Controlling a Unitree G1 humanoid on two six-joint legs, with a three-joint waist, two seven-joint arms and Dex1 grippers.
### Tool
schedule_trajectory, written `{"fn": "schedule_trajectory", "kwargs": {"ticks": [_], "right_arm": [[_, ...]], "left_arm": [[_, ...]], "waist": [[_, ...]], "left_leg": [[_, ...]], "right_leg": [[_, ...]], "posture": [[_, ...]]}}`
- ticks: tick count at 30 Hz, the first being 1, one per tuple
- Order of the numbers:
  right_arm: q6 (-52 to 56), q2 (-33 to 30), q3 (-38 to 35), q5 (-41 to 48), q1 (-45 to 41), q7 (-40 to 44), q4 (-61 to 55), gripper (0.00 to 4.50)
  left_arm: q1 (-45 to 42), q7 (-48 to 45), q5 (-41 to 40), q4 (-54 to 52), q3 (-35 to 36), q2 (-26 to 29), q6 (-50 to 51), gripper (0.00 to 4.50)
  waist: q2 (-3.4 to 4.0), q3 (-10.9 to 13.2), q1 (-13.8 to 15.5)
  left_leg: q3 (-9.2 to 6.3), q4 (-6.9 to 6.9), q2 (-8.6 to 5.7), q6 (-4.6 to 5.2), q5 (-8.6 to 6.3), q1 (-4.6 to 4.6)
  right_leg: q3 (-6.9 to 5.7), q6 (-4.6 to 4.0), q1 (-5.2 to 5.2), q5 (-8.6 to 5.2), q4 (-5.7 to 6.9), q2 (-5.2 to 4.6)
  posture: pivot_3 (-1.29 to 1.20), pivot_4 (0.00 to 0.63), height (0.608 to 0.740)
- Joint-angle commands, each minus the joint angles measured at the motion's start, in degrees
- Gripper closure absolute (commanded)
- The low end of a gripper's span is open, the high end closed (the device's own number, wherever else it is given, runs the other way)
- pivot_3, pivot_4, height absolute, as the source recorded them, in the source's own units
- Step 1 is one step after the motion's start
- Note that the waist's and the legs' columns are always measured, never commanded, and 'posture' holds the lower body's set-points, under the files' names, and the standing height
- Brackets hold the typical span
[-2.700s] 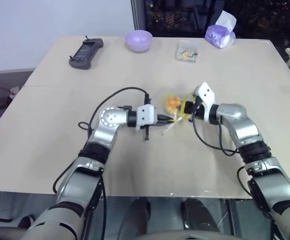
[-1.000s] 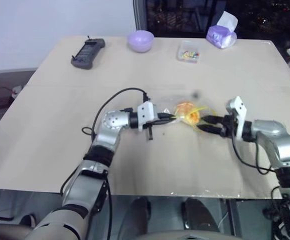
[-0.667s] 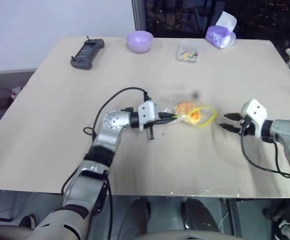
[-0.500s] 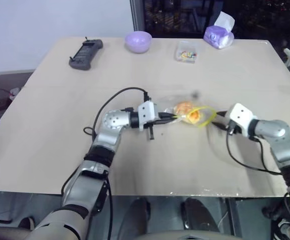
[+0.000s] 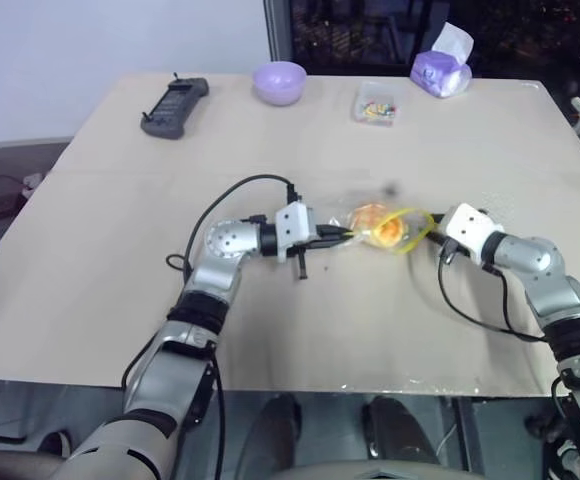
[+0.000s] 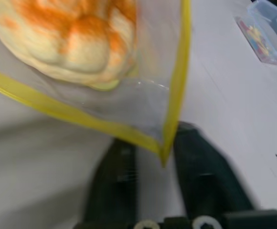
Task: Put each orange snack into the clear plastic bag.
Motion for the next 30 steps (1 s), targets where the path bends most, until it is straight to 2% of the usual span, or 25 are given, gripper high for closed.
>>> {"fn": "schedule_trajectory", "kwargs": {"ticks": [1,7,11,14,19,22,26,30], "right_arm": [[-1.28,-0.83,-1.19,1.14,0.13,0.98,-1.96,4.46],[-0.72,-0.93,-1.40,0.91,-0.60,1.06,-2.13,4.46],[2.06,-0.53,-3.55,-0.50,-5.54,-4.94,0.88,4.46],[1.75,-0.03,-8.10,0.87,-12.50,-12.94,3.71,4.46],[-0.56,-0.19,-10.11,1.66,-16.47,-16.28,5.64,4.46],[-0.87,-0.19,-9.55,1.66,-16.03,-15.33,5.95,4.46],[0.01,-0.73,-7.52,2.19,-11.49,-10.86,3.31,4.46],[4.91,-2.72,-4.82,4.55,-3.71,-0.33,-5.45,4.46]], "left_arm": [[-0.67,1.10,0.09,-0.60,0.57,0.72,-0.71,4.50],[-1.57,2.16,0.43,1.11,0.78,1.26,-1.36,4.50],[-7.25,12.29,3.42,7.45,3.18,0.86,-3.40,4.50],[-16.71,23.94,2.41,13.77,8.29,0.10,-3.02,4.50],[-22.52,27.33,3.31,18.04,9.44,0.49,-6.61,4.50],[-22.31,26.81,3.50,19.17,9.06,0.50,-7.43,4.50],[-17.19,22.45,3.56,16.81,7.21,0.38,-7.74,4.50],[-7.65,15.97,1.47,8.16,5.00,-0.25,-2.75,4.50]], "waist": [[0.00,0.00,0.03],[0.00,0.00,0.02],[0.00,0.01,0.01],[-0.06,0.06,0.05],[-0.09,0.01,0.02],[-0.08,0.03,-0.01],[-0.08,0.05,-0.06],[-0.06,0.06,-0.03]], "left_leg": [[0.00,0.00,0.00,0.00,0.00,0.00],[0.00,0.00,0.00,0.00,0.00,0.00],[0.00,0.03,-0.01,0.01,0.00,0.00],[-0.02,0.05,-0.02,0.02,0.01,-0.01],[-0.04,-0.08,-0.02,-0.01,0.02,-0.06],[0.02,-0.18,-0.06,-0.01,0.02,-0.07],[0.03,-0.20,-0.12,-0.01,0.02,-0.11],[0.01,-0.14,-0.12,-0.01,0.02,-0.06]], "right_leg": [[0.00,0.00,0.00,0.00,0.00,0.00],[0.00,0.00,0.00,0.00,0.00,0.00],[0.00,0.00,-0.01,0.00,0.04,0.00],[-0.01,0.00,-0.03,0.00,0.08,0.00],[-0.02,0.01,-0.02,0.00,-0.13,-0.02],[-0.01,0.00,-0.05,-0.01,-0.16,-0.09],[0.01,0.00,-0.12,-0.01,-0.17,-0.13],[0.01,0.00,-0.10,-0.01,-0.07,-0.12]], "posture": [[0.00,0.150,0.740],[0.00,0.150,0.740],[0.00,0.150,0.740],[0.00,0.150,0.740],[0.00,0.150,0.740],[0.00,0.150,0.740],[0.00,0.150,0.740],[0.00,0.150,0.740]]}}
